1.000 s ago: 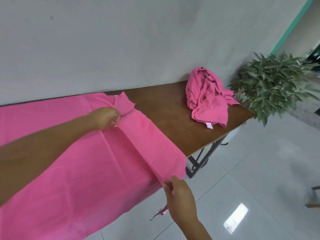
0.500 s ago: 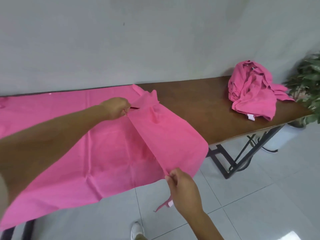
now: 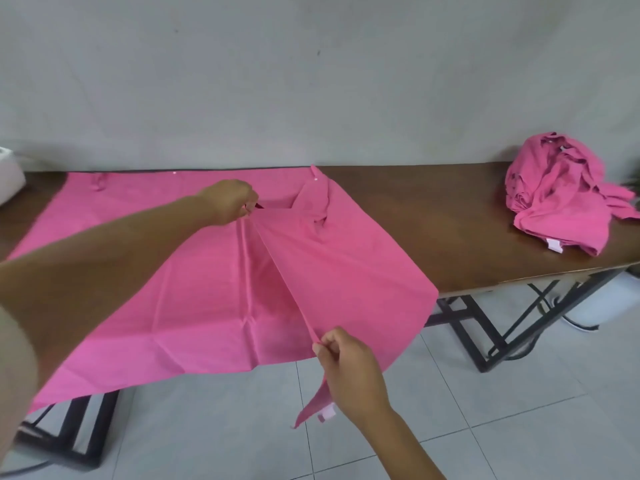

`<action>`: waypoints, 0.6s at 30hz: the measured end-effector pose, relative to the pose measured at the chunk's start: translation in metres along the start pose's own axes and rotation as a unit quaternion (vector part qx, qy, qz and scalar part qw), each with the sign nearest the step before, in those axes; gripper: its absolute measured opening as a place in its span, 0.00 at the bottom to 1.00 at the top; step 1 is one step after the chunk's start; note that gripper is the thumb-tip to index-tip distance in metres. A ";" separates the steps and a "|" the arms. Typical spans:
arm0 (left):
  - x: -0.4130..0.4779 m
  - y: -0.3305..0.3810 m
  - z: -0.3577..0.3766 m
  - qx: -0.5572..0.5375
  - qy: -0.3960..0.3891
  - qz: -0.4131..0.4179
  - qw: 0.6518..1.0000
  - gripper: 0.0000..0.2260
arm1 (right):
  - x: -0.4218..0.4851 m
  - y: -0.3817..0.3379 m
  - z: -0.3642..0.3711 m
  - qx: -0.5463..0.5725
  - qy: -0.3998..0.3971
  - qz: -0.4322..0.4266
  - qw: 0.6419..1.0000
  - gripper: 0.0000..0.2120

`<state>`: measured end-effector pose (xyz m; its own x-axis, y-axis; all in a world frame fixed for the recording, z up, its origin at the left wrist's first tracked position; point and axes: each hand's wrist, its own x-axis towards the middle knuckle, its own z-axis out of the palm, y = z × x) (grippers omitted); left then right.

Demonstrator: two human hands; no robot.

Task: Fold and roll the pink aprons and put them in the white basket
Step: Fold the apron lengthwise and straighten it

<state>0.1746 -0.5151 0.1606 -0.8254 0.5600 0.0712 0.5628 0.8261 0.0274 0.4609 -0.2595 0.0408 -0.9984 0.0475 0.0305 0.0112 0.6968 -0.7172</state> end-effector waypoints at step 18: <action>-0.117 -0.171 -0.056 0.029 0.018 0.014 0.999 0.03 | -0.016 -0.178 0.148 0.003 0.021 -0.061 0.998 0.13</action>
<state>0.1771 -0.7255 0.2036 -0.8070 0.5809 0.1066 0.5810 0.8132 -0.0329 0.4666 -0.4901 0.0652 -0.9891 -0.0065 0.1472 -0.1102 0.6956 -0.7099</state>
